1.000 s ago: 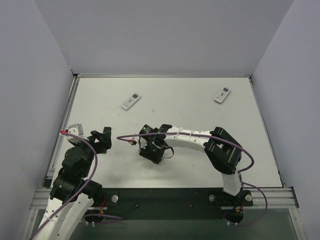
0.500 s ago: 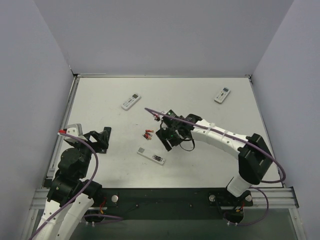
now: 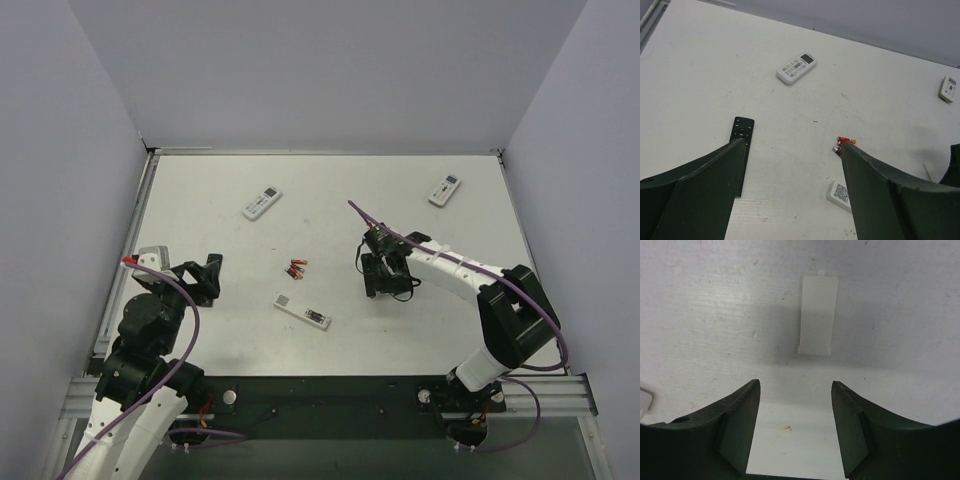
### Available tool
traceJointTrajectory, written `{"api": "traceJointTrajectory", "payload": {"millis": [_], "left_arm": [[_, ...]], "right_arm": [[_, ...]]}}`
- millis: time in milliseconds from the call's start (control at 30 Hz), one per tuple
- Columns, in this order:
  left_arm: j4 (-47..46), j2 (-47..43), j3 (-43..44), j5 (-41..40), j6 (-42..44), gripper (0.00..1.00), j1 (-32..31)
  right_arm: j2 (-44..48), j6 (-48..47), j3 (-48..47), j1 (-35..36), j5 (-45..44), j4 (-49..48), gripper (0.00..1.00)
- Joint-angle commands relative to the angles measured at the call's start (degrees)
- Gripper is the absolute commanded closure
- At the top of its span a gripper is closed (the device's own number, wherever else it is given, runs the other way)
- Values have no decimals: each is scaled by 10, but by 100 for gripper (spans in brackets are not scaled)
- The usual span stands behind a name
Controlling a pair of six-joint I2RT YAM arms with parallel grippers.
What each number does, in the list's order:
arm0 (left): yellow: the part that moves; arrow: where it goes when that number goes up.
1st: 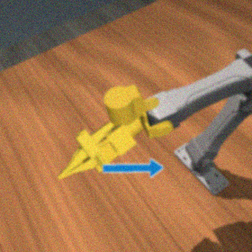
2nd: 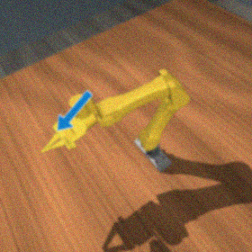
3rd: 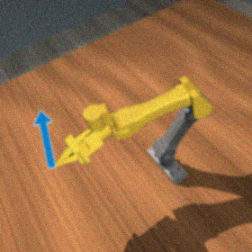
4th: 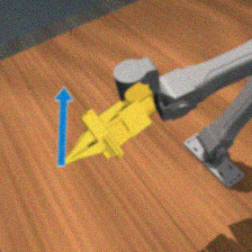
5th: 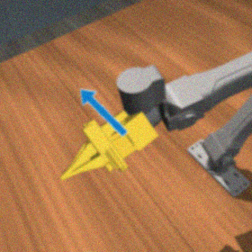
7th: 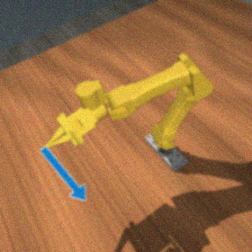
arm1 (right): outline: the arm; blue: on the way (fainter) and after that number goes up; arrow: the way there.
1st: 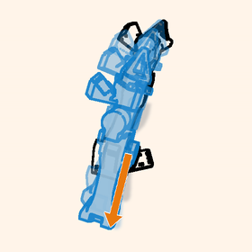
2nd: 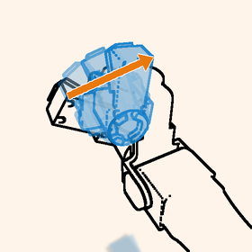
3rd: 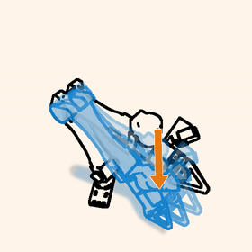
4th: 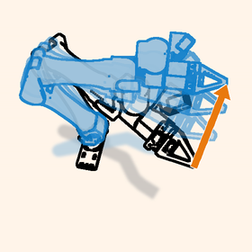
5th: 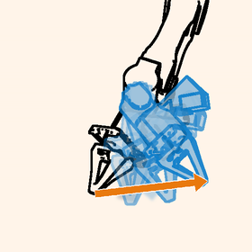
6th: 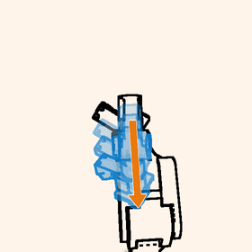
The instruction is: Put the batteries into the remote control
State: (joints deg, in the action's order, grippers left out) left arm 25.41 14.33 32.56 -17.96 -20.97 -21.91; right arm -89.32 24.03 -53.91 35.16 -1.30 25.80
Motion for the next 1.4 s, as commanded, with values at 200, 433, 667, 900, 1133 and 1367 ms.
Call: {"api": "traceJointTrajectory", "payload": {"millis": [200,433,667,900,1133,1367], "left_arm": [[-31,-4,1,12,15,13,5],[-33,-3,1,15,16,13,5],[-35,0,1,17,16,13,5],[-36,4,1,18,17,13,5],[-37,9,0,21,15,13,5],[-36,13,-1,33,8,13,5]], "right_arm": [[-58,17,-12,-32,-28,-24,47],[-77,9,-9,-38,-34,-20,50],[-90,5,-15,-40,-23,-19,59],[-96,6,-13,-41,-18,-15,66],[-99,11,-11,-48,-19,-11,67],[-102,8,-10,-54,-19,-11,75]]}}
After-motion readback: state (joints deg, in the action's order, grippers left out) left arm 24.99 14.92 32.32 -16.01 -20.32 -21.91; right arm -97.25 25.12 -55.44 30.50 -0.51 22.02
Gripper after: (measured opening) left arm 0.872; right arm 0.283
